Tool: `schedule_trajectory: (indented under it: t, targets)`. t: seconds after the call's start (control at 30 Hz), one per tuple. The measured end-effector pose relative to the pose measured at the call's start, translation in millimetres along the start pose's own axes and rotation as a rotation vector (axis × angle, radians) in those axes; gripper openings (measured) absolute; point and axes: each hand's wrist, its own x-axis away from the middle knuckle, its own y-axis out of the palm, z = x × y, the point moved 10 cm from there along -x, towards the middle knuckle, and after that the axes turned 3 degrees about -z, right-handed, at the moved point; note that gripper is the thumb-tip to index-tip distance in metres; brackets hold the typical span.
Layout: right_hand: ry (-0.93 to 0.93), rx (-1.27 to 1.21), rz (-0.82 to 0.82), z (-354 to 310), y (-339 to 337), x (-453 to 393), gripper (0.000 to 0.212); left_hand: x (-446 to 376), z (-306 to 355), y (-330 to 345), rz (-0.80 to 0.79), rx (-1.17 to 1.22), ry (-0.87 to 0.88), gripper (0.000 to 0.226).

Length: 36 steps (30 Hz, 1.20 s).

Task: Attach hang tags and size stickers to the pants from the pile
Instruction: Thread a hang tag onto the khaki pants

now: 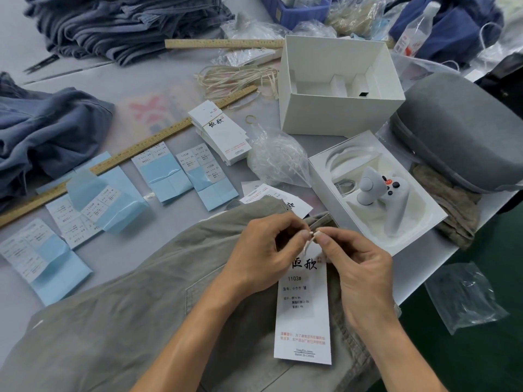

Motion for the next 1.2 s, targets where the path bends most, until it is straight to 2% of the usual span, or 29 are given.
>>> schedule_trajectory:
  t: [0.37, 0.57, 0.73, 0.97, 1.07, 1.2]
  targets:
    - [-0.048, 0.081, 0.013, -5, 3, 2, 0.028, 0, -1, 3, -0.019, -0.012, 0.022, 0.011]
    - [-0.158, 0.281, -0.006, -14, 6, 6, 0.016, -1, -4, 6, -0.035, -0.04, 0.043, 0.003]
    - [-0.196, 0.318, -0.038, -19, 14, 5, 0.006, -1, -5, 3, -0.017, -0.021, 0.056, 0.006]
    - [-0.193, 0.368, -0.059, -33, 12, 10, 0.011, 4, 6, -5, 0.085, -0.048, 0.175, 0.009]
    - [-0.124, 0.386, -0.015, -30, 0, 11, 0.018, 4, 10, -7, 0.124, -0.036, 0.164, 0.024]
    - [-0.112, 0.58, 0.046, -42, -15, 11, 0.041, 19, 7, -52, 0.335, 0.018, 0.062, 0.024]
